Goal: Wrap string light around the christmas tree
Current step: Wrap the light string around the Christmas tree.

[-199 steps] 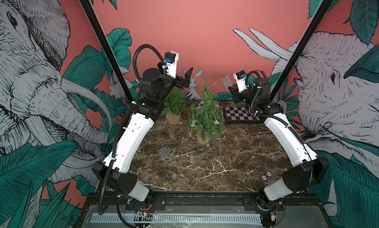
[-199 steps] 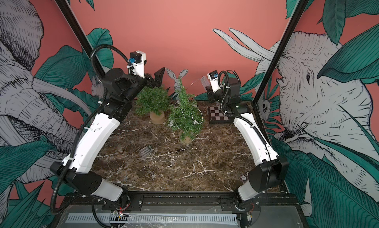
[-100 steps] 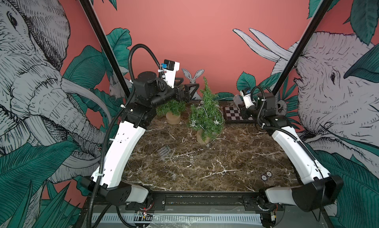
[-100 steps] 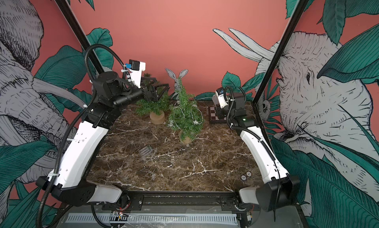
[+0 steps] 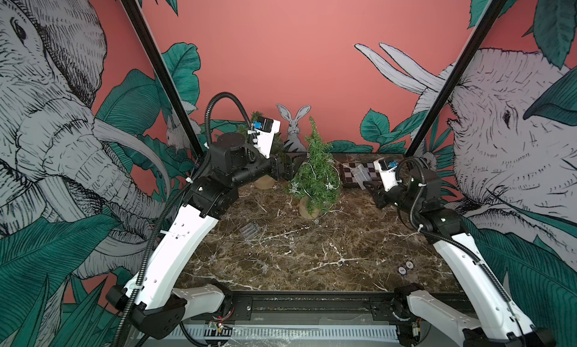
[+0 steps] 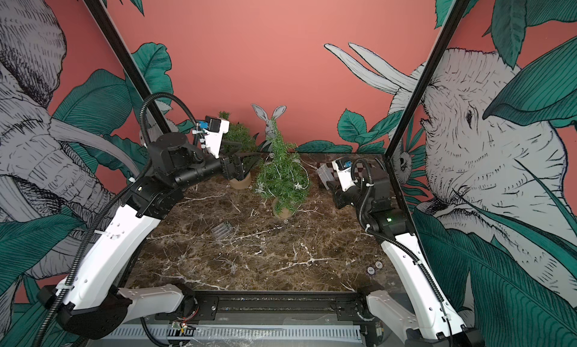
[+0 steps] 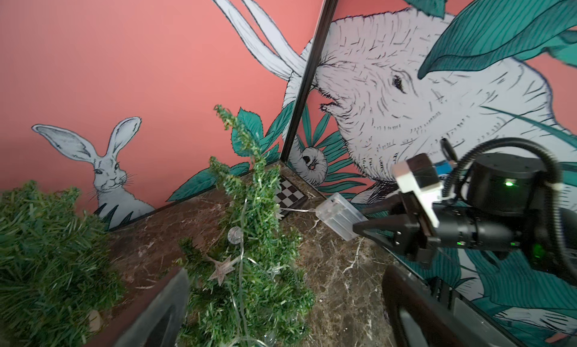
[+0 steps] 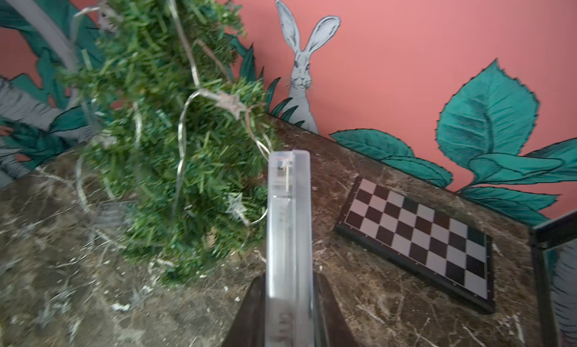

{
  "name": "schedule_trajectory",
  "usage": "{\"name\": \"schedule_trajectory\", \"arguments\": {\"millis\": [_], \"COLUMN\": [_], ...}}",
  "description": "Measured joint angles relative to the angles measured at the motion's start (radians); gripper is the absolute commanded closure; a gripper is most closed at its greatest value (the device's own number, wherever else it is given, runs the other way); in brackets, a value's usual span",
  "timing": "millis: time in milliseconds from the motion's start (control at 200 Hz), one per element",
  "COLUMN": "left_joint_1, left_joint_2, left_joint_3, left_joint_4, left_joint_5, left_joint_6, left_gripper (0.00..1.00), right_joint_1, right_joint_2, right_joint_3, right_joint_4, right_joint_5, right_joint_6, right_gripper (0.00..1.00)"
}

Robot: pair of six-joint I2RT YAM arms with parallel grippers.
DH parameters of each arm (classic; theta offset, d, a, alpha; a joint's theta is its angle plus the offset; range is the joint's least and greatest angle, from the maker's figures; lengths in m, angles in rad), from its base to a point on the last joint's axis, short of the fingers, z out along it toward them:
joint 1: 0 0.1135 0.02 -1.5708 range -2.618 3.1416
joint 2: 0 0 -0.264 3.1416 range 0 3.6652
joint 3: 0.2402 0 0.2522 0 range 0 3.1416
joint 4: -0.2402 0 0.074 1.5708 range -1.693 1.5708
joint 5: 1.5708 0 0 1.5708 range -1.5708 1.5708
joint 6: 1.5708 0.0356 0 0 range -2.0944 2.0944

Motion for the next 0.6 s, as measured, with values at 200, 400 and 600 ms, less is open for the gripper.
{"name": "schedule_trajectory", "arguments": {"millis": [200,400,600], "left_joint_1": [-0.035,-0.048,-0.05], "left_joint_2": [0.029,0.035,0.063], "left_joint_3": [-0.023,-0.045,-0.048], "left_joint_4": [0.029,0.072,0.104], "left_joint_5": [-0.057,-0.093,-0.154], "left_joint_6": [0.0,0.0,-0.012], "left_gripper": [0.1,0.12,0.17], "right_joint_1": [0.009,0.024,0.032], "right_joint_2": [-0.048,-0.047,-0.048], "right_joint_3": [-0.048,-0.121,-0.163], "right_joint_4": [-0.024,-0.051,-0.074], "right_joint_5": [-0.107,-0.112,-0.1], "right_joint_6": [0.026,0.064,0.076], "right_gripper": [1.0,1.0,0.98]}}
